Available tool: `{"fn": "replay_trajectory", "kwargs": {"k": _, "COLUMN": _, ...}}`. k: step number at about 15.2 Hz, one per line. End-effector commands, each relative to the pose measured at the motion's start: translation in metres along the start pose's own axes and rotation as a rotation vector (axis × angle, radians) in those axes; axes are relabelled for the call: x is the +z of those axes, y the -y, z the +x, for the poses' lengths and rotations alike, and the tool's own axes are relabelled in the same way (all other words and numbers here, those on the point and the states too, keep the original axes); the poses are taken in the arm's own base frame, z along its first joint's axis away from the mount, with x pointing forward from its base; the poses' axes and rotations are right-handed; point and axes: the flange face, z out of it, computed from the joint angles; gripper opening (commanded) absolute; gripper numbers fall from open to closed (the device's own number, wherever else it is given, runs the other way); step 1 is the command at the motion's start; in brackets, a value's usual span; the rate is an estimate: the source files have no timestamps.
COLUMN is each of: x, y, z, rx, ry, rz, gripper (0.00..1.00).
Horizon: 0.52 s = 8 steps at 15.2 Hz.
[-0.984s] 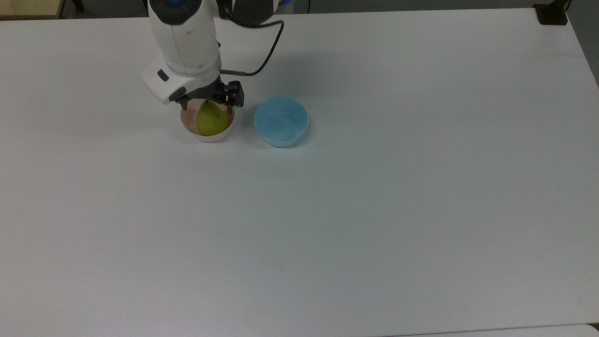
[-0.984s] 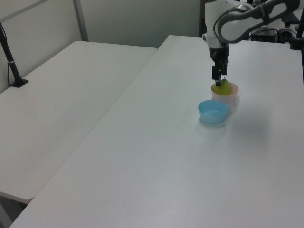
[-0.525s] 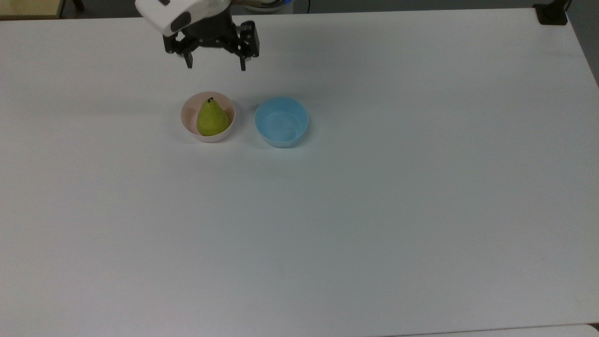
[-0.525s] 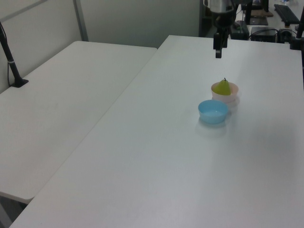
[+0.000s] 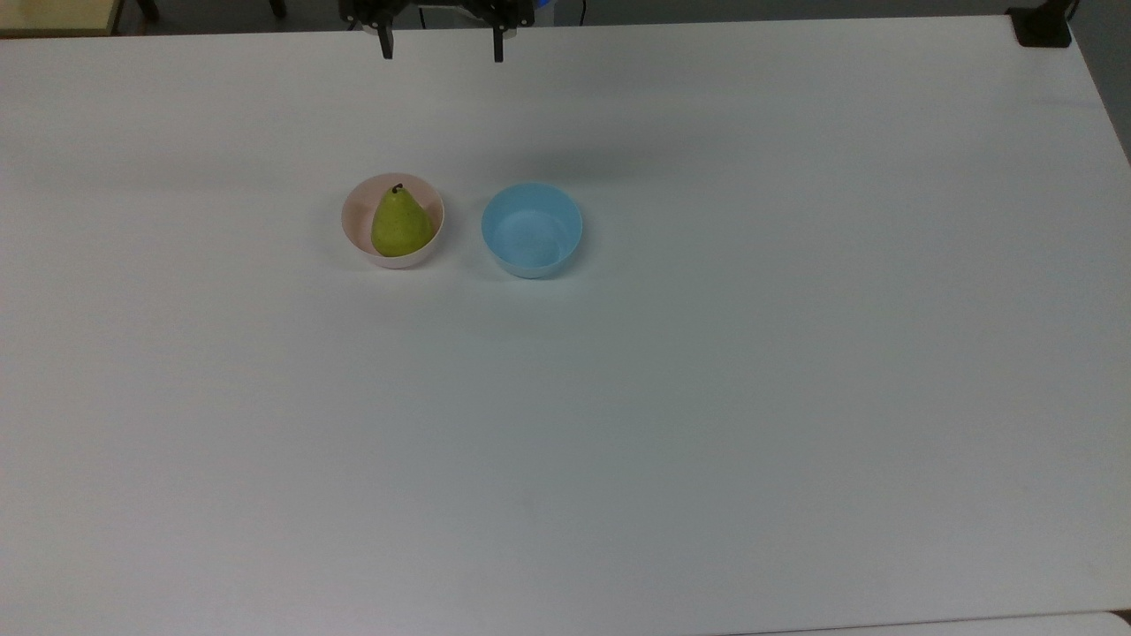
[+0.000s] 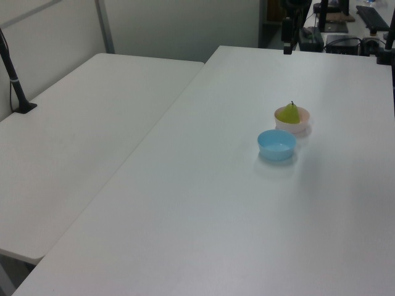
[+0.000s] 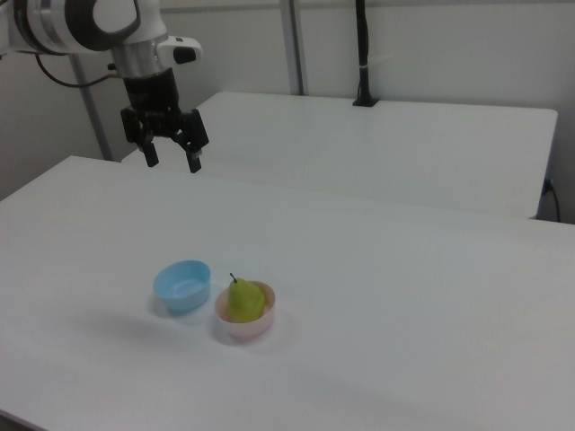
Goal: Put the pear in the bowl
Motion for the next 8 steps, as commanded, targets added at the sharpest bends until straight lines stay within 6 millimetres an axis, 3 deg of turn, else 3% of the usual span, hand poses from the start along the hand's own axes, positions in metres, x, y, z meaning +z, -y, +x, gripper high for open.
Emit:
{"fn": "replay_trajectory", "kwargs": {"k": 1, "x": -0.0133, "y": -0.0038, "z": -0.0125, "rx": 0.028, "ry": 0.001, "rz": 0.017, "gripper": 1.0}}
{"fn": "replay_trajectory", "kwargs": {"k": 8, "x": -0.0109, "y": -0.0083, "z": -0.0152, "rx": 0.033, "ry": 0.007, "rz": 0.009, "gripper": 1.0}}
